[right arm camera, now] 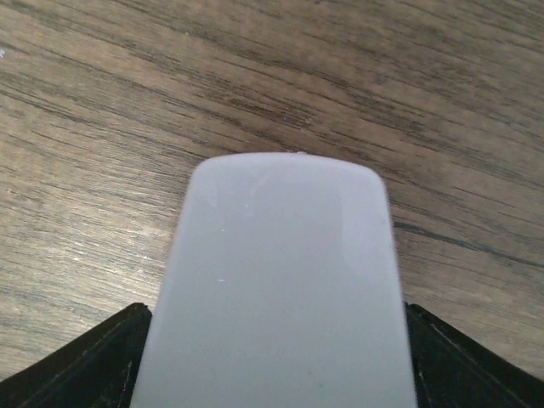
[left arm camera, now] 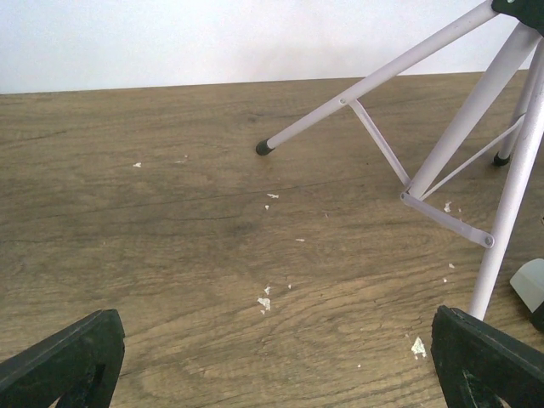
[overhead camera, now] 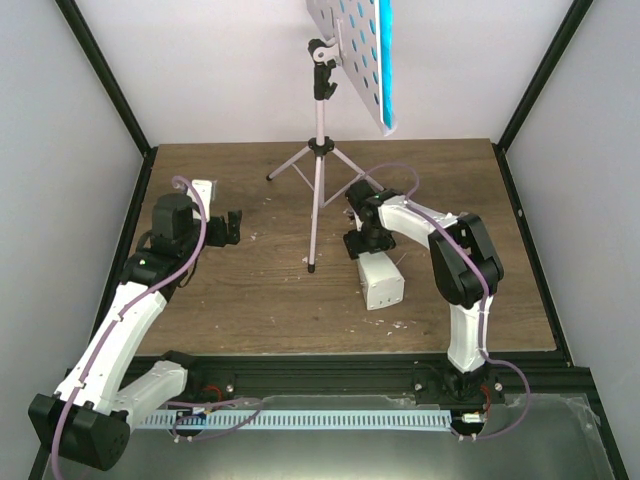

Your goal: Pack up the instrument practice props

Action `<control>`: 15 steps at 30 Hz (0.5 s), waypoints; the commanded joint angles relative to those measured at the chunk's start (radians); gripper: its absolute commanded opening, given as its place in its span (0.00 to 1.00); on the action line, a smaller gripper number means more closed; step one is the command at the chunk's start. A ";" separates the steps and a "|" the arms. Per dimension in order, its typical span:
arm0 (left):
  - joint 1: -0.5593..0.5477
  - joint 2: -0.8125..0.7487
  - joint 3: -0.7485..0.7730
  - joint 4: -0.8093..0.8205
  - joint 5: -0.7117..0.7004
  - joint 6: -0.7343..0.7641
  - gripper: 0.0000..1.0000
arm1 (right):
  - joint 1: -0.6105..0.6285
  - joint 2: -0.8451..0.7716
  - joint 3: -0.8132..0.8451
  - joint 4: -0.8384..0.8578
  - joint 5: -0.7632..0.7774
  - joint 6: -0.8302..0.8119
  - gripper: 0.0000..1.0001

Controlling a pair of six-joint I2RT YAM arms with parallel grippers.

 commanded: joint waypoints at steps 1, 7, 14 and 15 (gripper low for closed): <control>0.002 -0.006 -0.010 0.019 0.007 -0.007 1.00 | 0.000 -0.004 -0.021 0.024 -0.019 -0.005 0.75; 0.002 -0.002 -0.011 0.020 0.003 -0.008 1.00 | -0.001 -0.056 -0.039 0.049 -0.022 -0.003 0.65; 0.003 -0.010 -0.017 0.029 0.002 -0.005 0.99 | 0.000 -0.251 -0.144 0.195 -0.093 -0.010 0.56; 0.001 -0.018 -0.023 0.036 0.005 -0.004 0.99 | 0.001 -0.293 -0.184 0.247 -0.122 -0.009 0.55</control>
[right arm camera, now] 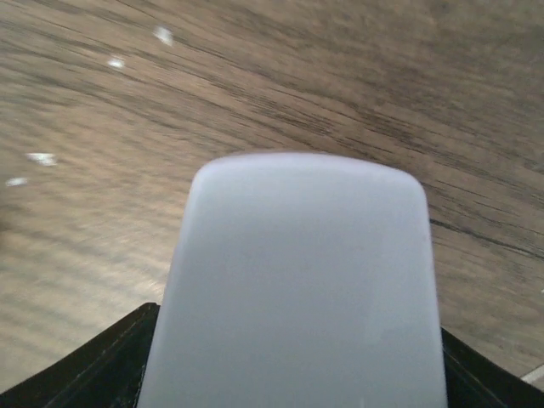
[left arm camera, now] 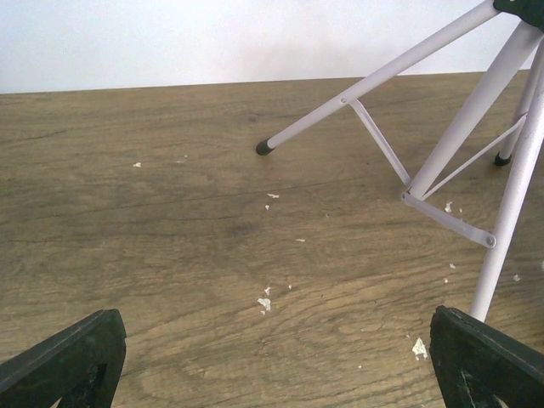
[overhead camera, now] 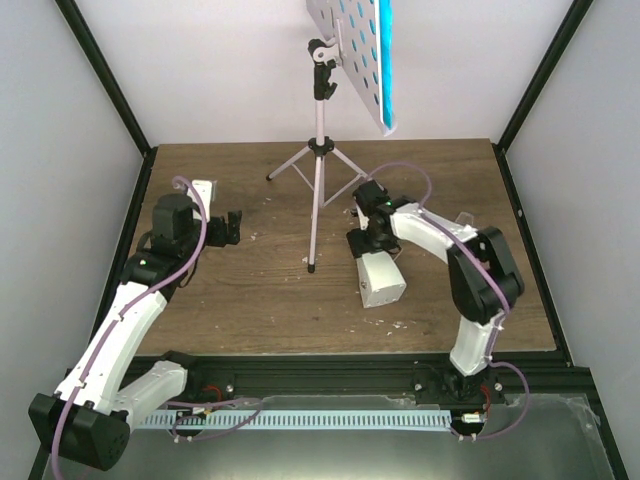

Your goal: Pack up the instrument practice props

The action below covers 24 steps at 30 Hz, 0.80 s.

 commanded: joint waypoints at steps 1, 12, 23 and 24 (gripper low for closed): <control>0.000 -0.027 -0.028 0.044 0.008 -0.001 0.99 | 0.004 -0.222 -0.114 0.204 -0.122 -0.005 0.55; -0.024 -0.051 -0.053 0.079 -0.012 0.030 0.98 | 0.115 -0.623 -0.545 0.769 -0.276 -0.007 0.56; -0.034 -0.051 -0.063 0.088 -0.025 0.038 0.98 | 0.188 -0.706 -0.742 1.138 -0.258 -0.085 0.55; -0.036 -0.051 -0.062 0.088 -0.023 0.038 0.98 | 0.194 -0.706 -0.758 1.181 -0.255 -0.083 0.55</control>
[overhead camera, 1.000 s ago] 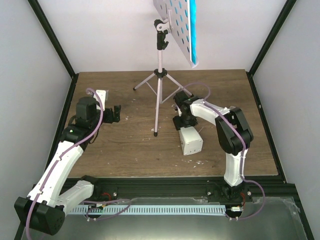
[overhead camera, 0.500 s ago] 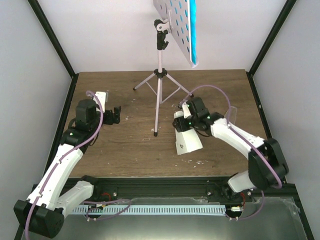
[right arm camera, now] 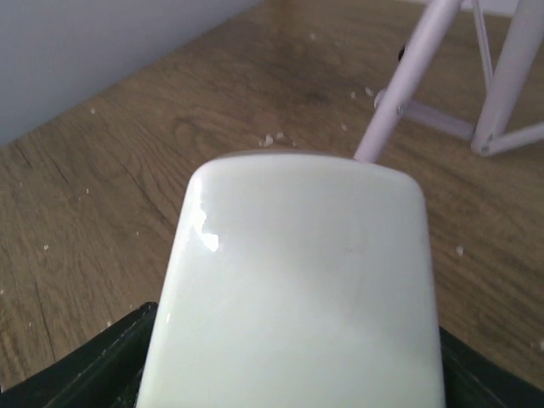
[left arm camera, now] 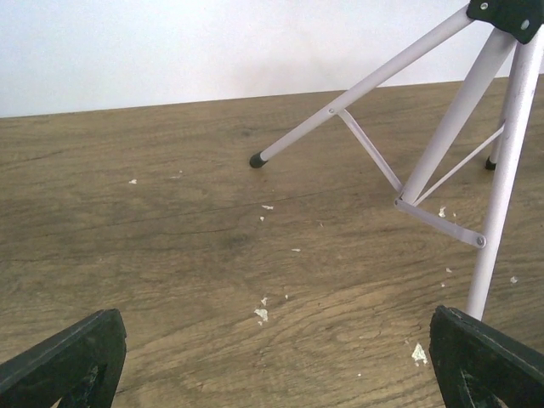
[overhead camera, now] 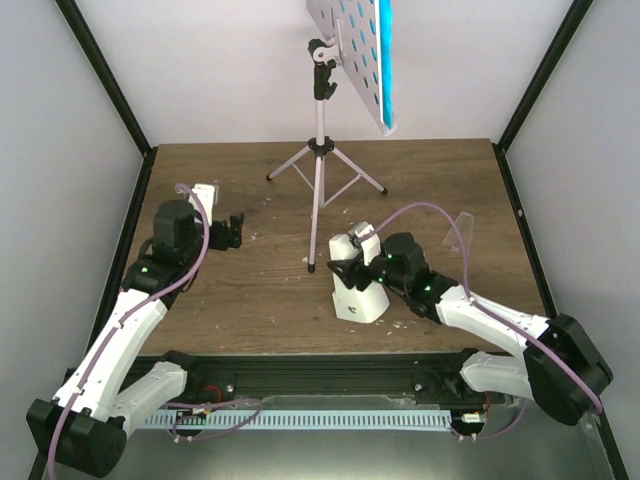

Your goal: Pack up the instrument practice props

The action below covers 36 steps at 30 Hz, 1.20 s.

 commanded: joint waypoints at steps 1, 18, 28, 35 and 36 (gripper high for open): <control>-0.008 -0.009 -0.006 0.021 -0.008 0.017 0.98 | 0.024 -0.019 -0.022 0.297 -0.012 -0.020 0.56; -0.011 -0.015 -0.002 0.016 -0.013 0.016 0.99 | 0.107 0.165 -0.132 0.662 0.003 -0.092 0.58; -0.011 -0.017 -0.001 0.015 -0.014 0.019 0.98 | 0.140 0.168 -0.270 0.793 0.062 -0.165 0.68; -0.011 -0.014 -0.001 0.013 -0.018 0.021 0.98 | 0.141 0.146 -0.273 0.771 0.054 -0.114 0.84; -0.011 -0.014 -0.001 0.013 -0.018 0.021 0.99 | 0.141 0.138 -0.278 0.772 0.054 -0.104 0.88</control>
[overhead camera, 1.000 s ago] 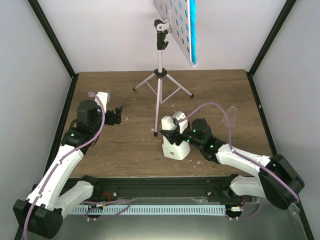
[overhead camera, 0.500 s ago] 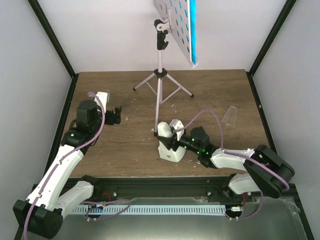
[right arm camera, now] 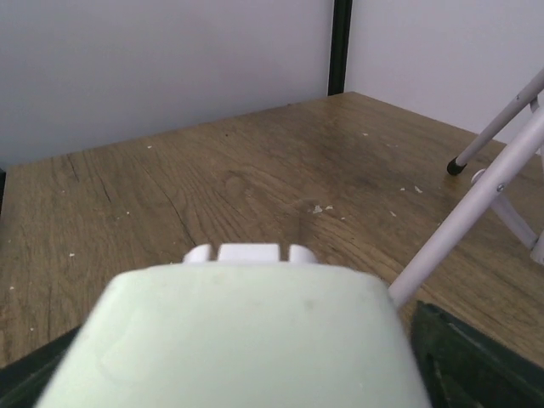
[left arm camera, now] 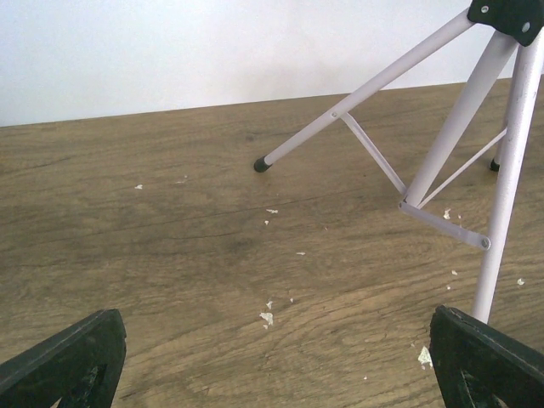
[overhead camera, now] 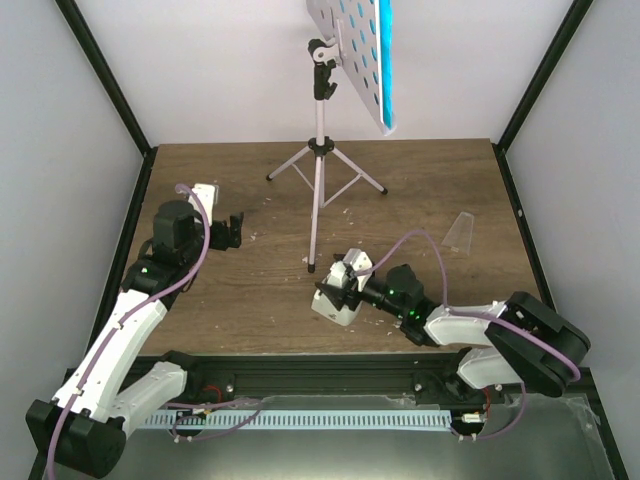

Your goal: Pack up the instrument practice props

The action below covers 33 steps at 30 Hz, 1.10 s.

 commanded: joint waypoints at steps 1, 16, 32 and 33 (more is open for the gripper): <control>-0.005 -0.012 -0.001 0.007 -0.004 0.008 0.99 | 0.009 -0.040 -0.009 0.022 0.014 0.034 0.92; -0.005 -0.022 -0.010 0.016 -0.035 0.013 0.98 | -0.014 -0.503 0.070 -0.566 0.227 0.241 1.00; -0.005 -0.021 -0.024 0.037 -0.087 0.029 0.98 | -0.015 -0.850 -0.120 -0.920 0.002 0.677 1.00; -0.005 -0.020 -0.025 0.037 -0.088 0.030 0.98 | -0.014 -0.828 -0.129 -0.899 -0.028 0.680 1.00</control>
